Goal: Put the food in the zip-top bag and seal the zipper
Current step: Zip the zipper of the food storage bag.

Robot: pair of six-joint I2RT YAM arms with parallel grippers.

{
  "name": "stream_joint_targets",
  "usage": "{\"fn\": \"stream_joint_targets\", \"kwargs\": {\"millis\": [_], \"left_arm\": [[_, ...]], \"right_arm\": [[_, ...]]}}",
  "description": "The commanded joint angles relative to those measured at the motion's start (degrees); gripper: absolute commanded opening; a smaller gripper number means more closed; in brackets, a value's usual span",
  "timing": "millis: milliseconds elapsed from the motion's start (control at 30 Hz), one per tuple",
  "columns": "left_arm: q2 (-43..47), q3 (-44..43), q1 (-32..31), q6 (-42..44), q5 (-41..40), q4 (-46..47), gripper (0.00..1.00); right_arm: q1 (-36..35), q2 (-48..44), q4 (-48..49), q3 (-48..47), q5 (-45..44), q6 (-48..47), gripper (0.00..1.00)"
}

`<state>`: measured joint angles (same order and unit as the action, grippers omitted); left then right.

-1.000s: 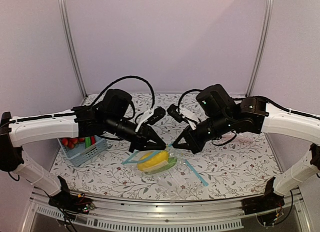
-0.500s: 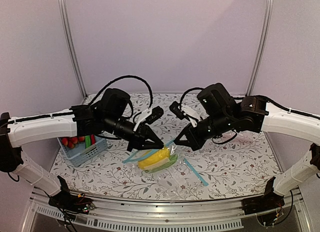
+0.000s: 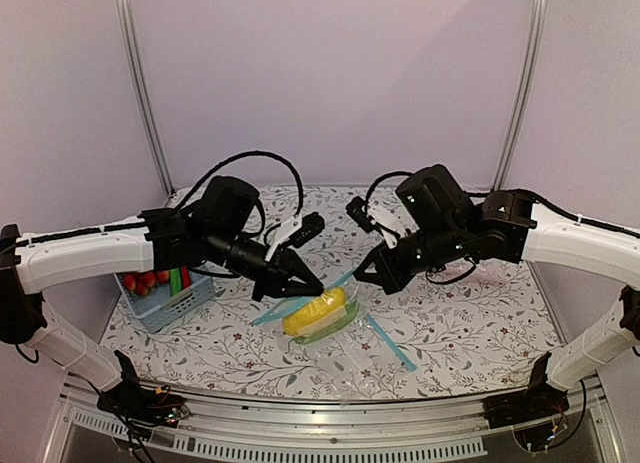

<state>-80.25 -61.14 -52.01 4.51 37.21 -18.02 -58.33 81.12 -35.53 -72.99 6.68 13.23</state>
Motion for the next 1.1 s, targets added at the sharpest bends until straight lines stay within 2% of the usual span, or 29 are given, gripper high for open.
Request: {"fn": "stream_joint_targets", "kwargs": {"millis": [0, 1067], "left_arm": [[1.76, 0.13, 0.41, 0.93, 2.16, -5.33, 0.0], [1.83, 0.41, 1.45, 2.16, 1.55, -7.3, 0.0]], "right_arm": [[2.6, -1.66, -0.72, 0.65, -7.76, 1.66, 0.0], [6.46, -2.79, -4.01, 1.8, -15.58, 4.34, 0.0]]}}
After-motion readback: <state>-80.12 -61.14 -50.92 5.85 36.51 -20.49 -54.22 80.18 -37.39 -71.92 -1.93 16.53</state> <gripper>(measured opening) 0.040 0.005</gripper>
